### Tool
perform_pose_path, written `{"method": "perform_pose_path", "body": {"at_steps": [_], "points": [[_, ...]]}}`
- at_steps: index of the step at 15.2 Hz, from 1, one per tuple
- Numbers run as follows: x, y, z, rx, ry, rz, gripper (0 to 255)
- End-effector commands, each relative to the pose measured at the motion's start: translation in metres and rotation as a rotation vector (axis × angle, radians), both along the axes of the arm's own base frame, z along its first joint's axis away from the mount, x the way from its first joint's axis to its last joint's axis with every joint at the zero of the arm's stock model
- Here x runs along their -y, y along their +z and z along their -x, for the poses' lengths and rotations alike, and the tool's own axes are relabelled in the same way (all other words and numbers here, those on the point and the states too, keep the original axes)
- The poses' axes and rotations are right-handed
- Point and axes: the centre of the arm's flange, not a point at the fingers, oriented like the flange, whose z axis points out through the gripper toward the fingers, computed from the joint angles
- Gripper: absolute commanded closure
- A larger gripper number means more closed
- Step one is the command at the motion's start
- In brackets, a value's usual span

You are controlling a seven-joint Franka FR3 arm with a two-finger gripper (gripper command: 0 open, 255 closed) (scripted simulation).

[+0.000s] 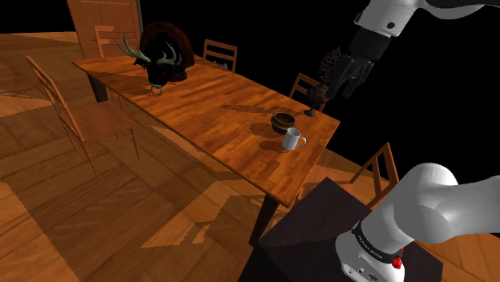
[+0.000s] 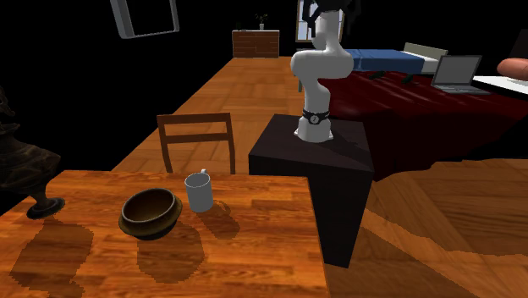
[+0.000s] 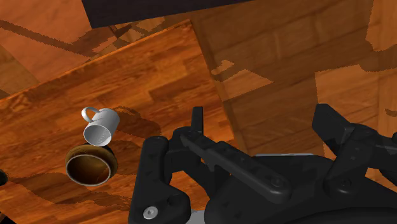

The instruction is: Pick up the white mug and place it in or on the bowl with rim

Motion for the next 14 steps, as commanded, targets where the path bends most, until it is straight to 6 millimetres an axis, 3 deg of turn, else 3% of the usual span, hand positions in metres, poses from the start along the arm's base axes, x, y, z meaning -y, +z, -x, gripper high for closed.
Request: {"method": "perform_pose_path", "body": {"at_steps": [1, 14], "points": [[0.0, 0.0, 0.0, 0.0, 0.0, 0.0, 0], [0.082, -0.124, -0.076, 0.006, -0.048, 0.039, 0]]}}
